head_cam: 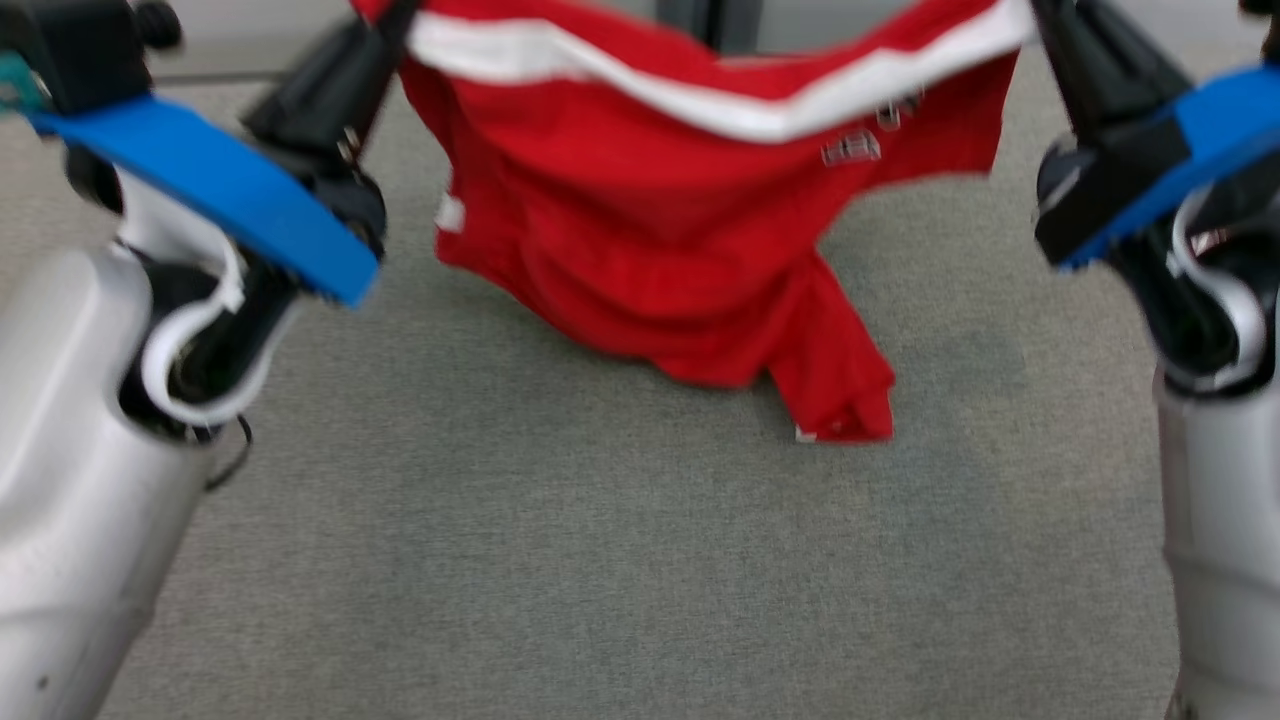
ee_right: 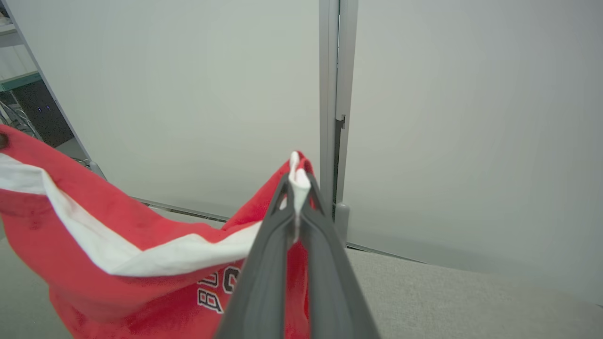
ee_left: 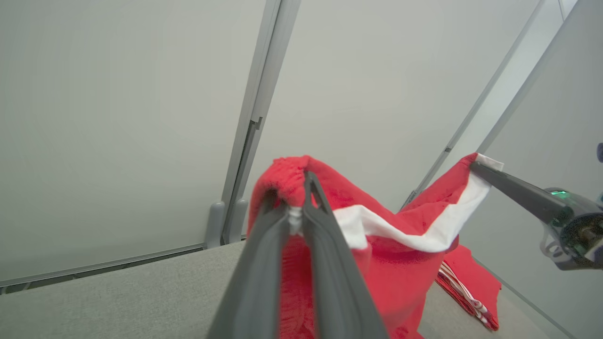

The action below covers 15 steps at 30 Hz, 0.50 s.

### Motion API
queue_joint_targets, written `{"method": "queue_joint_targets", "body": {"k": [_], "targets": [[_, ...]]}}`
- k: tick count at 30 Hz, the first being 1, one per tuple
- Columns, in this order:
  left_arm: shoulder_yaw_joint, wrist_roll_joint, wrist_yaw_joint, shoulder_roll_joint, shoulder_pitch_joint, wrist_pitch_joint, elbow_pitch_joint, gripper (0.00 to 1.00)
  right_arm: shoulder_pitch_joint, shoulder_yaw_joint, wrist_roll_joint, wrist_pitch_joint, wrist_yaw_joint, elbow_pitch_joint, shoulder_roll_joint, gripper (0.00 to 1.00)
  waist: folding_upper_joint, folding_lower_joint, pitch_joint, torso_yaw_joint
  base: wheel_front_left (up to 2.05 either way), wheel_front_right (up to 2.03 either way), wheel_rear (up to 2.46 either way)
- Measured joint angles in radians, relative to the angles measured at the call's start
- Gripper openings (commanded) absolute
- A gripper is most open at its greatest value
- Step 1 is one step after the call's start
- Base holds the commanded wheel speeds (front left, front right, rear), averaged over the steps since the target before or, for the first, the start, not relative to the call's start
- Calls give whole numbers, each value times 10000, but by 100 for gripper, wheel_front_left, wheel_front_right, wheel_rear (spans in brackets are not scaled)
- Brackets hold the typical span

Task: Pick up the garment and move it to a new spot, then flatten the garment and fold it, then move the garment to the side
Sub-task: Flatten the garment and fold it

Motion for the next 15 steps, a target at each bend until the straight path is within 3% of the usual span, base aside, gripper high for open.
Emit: {"method": "queue_joint_targets", "body": {"k": [4, 9, 15], "targets": [[366, 247, 56, -359, -1378, -437, 1133, 0, -2010, 357, -58, -765, -2, 1438, -274, 0, 0, 1, 537, -270, 0, 0, 0], [1110, 286, 52, -907, -3059, -1588, 2397, 0, -4716, 1024, -165, -2823, 0, 3446, -295, 0, 0, 2, 1038, -758, 0, 0, 0], [1246, 686, -132, -1112, -3926, -2782, 3074, 0, -5943, 1396, -393, -4830, 0, 4847, -518, 0, 0, 0, 1291, -1039, 0, 0, 0]]}}
